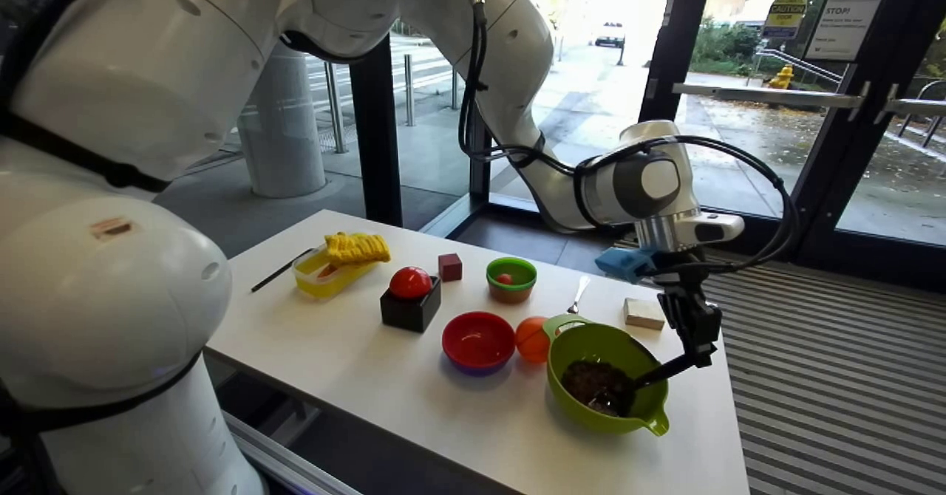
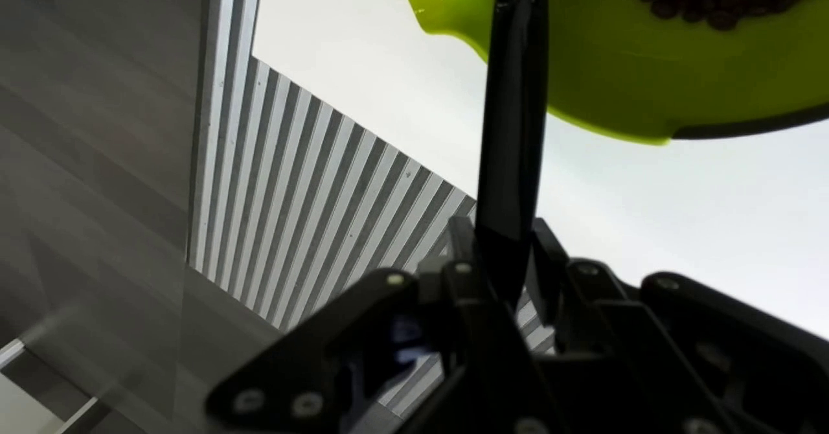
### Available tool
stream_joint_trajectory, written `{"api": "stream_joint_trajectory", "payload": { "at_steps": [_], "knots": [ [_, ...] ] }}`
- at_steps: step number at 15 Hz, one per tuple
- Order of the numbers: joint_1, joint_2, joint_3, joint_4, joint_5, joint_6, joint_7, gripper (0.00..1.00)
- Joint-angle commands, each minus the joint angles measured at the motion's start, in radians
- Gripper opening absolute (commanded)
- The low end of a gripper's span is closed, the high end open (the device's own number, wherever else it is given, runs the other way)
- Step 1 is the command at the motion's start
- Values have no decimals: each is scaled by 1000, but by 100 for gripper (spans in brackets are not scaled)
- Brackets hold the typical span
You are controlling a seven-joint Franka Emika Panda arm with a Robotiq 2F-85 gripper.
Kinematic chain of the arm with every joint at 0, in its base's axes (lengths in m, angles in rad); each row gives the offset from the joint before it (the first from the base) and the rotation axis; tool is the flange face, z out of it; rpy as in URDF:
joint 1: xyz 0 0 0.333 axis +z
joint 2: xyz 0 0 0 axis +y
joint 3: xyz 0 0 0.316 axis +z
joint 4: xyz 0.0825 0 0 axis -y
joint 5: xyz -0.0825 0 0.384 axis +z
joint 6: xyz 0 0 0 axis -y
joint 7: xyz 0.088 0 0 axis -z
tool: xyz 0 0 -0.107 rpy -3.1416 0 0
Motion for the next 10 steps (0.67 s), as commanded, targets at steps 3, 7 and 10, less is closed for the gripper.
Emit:
{"api": "stream_joint_trajectory", "payload": {
  "at_steps": [3,7,10],
  "knots": [
    [-12,14,16,62,-84,-112,44,6],
    [-23,24,30,93,-118,-165,52,6],
    [-33,30,42,113,-142,-201,62,6]
  ]
}}
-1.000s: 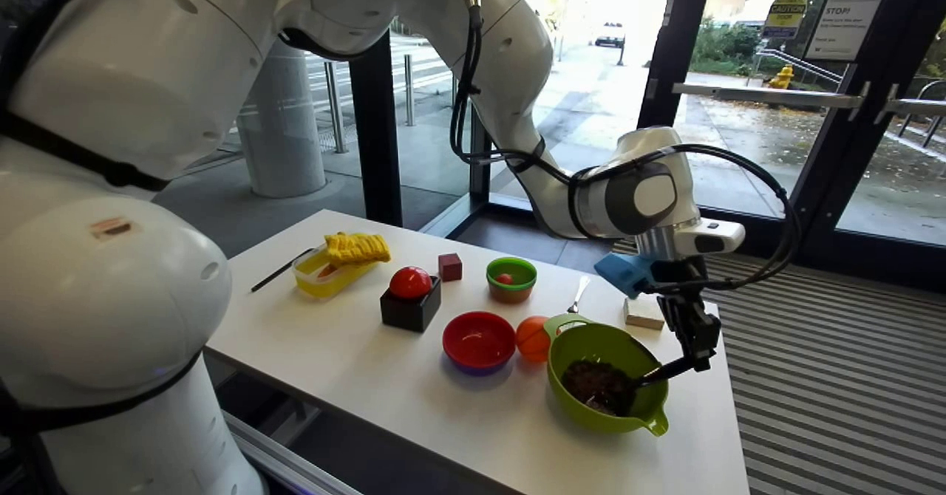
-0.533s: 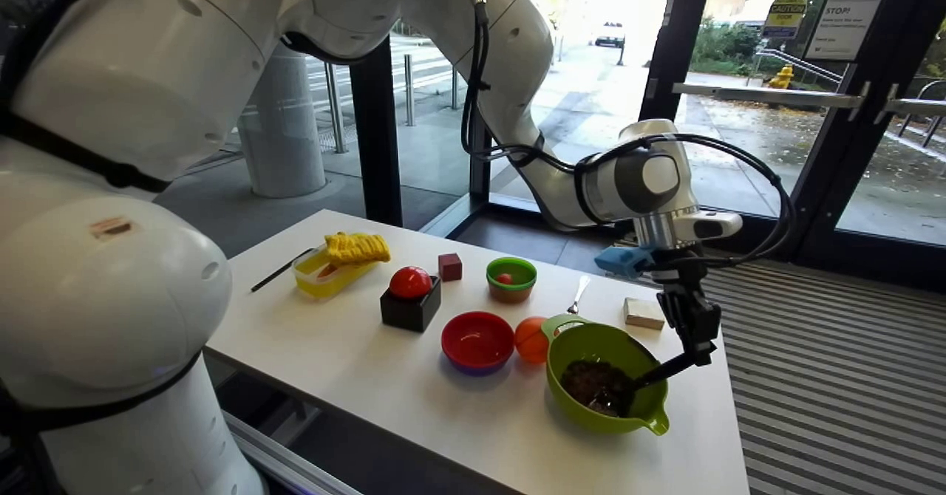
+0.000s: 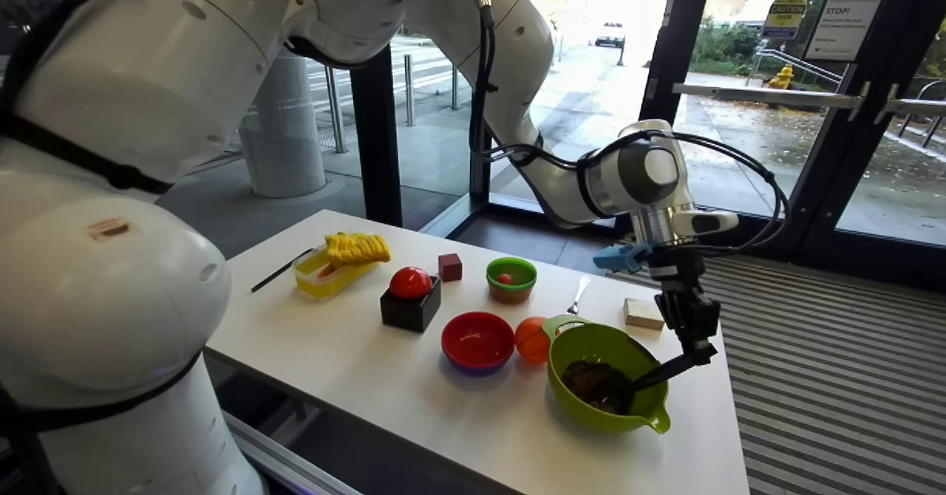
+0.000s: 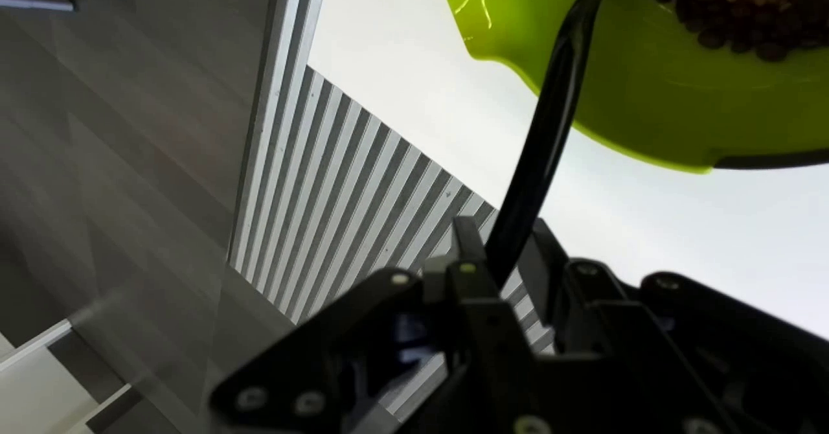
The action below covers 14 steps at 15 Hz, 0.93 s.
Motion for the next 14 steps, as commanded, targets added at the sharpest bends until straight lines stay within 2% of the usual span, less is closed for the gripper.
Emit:
{"api": "stream_joint_trajectory", "payload": {
  "at_steps": [1,8,12,13,14],
  "knots": [
    [-24,14,22,46,-50,-63,27,6],
    [-45,50,70,139,-119,-223,14,6],
    [-60,71,102,190,-162,-277,23,6],
    [-65,76,110,201,-171,-287,23,48],
    [-70,78,118,209,-177,-293,25,36]
  ]
}}
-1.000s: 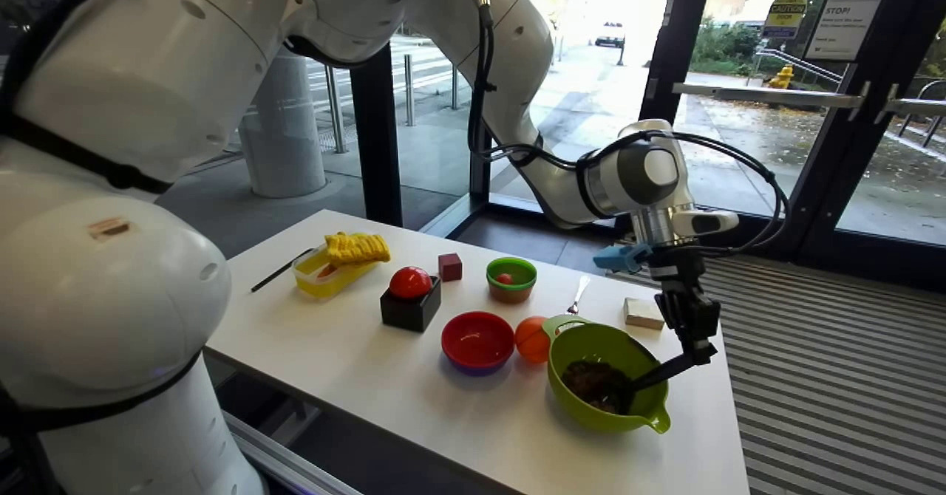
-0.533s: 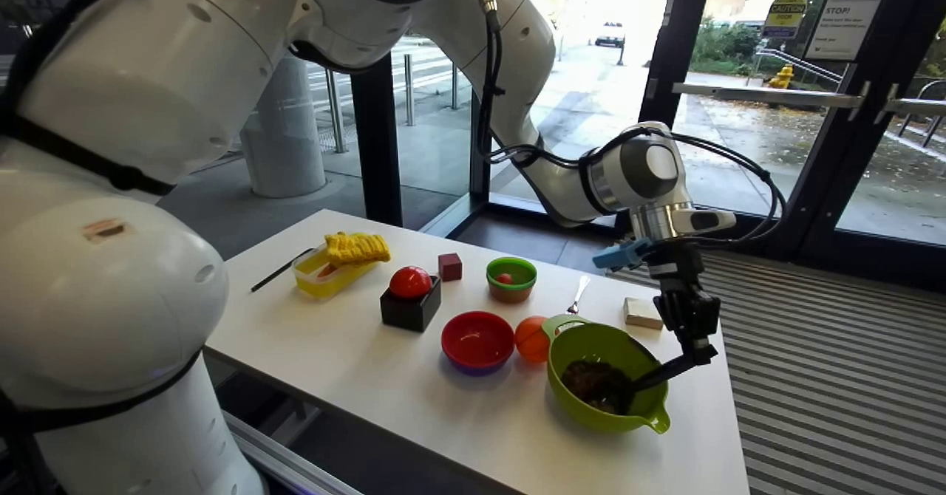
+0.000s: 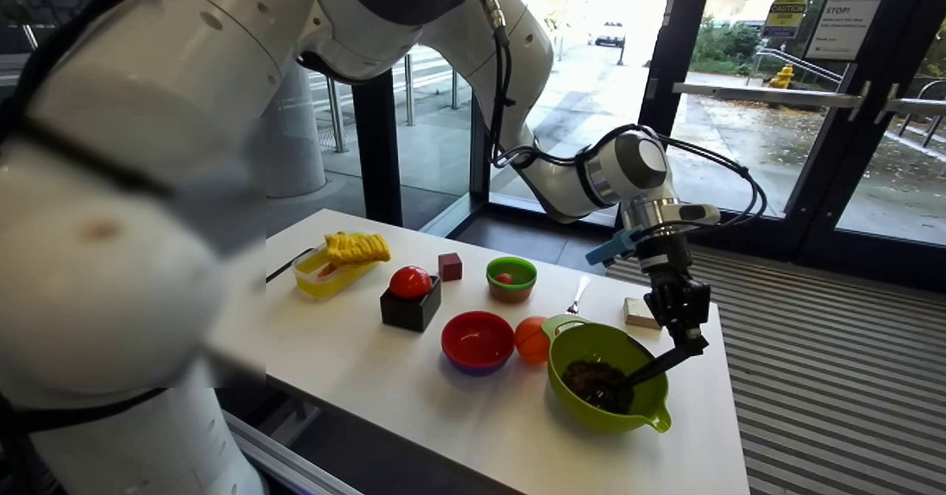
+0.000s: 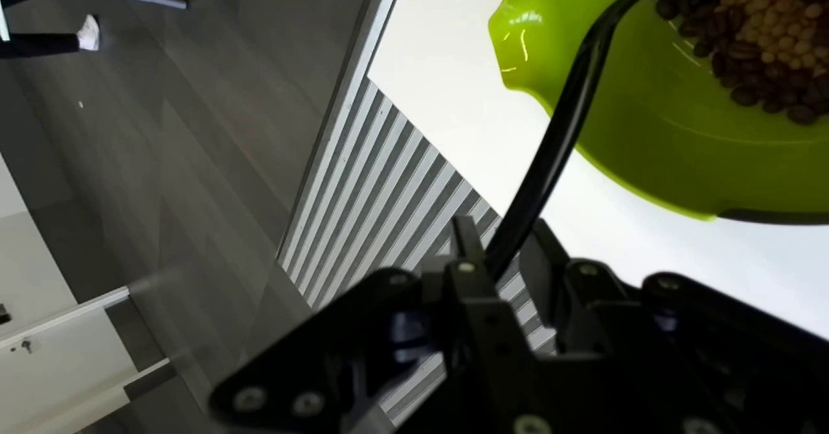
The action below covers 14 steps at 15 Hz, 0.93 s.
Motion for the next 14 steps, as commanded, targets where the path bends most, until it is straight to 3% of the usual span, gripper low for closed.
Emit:
{"api": "stream_joint_trajectory", "payload": {
  "at_steps": [1,2,5,14],
  "knots": [
    [-31,23,33,57,-48,-49,15,10],
    [-34,27,38,64,-55,-51,17,11],
    [-44,34,52,81,-72,-60,17,0],
    [-64,62,69,130,-100,-77,35,1]
  ]
}}
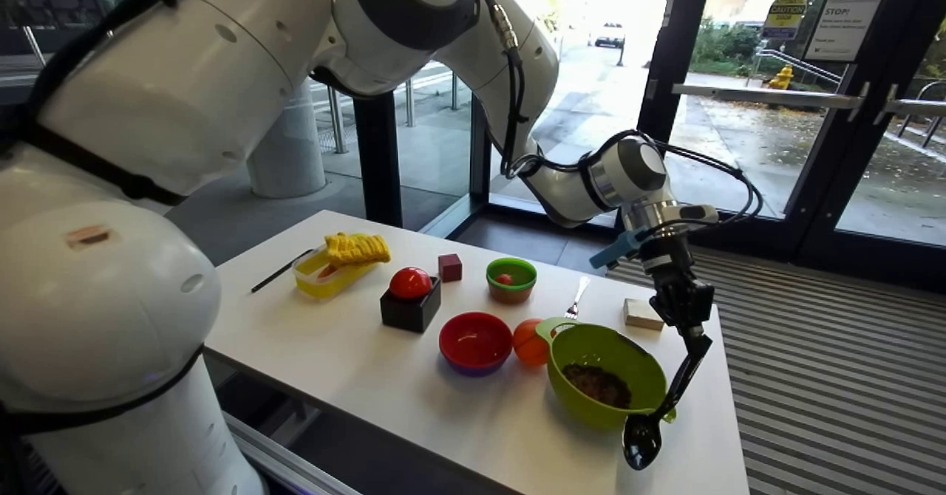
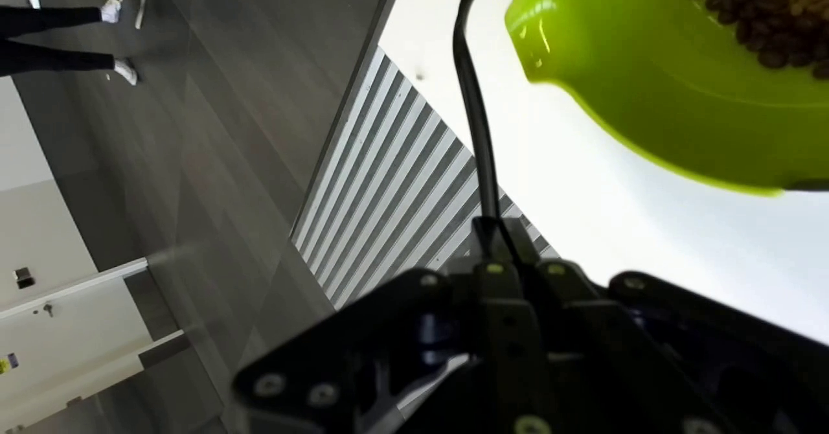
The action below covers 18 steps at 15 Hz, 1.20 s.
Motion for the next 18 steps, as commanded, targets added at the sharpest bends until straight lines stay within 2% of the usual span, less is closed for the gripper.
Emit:
{"api": "stream_joint_trajectory", "payload": {
  "at_steps": [1,7,11,18],
  "knots": [
    [-15,19,15,42,-31,-31,28,1],
    [-4,24,2,35,-75,14,111,1],
    [3,19,2,54,-96,-4,154,1],
    [71,-13,-7,74,-242,5,253,1]
  ]
}}
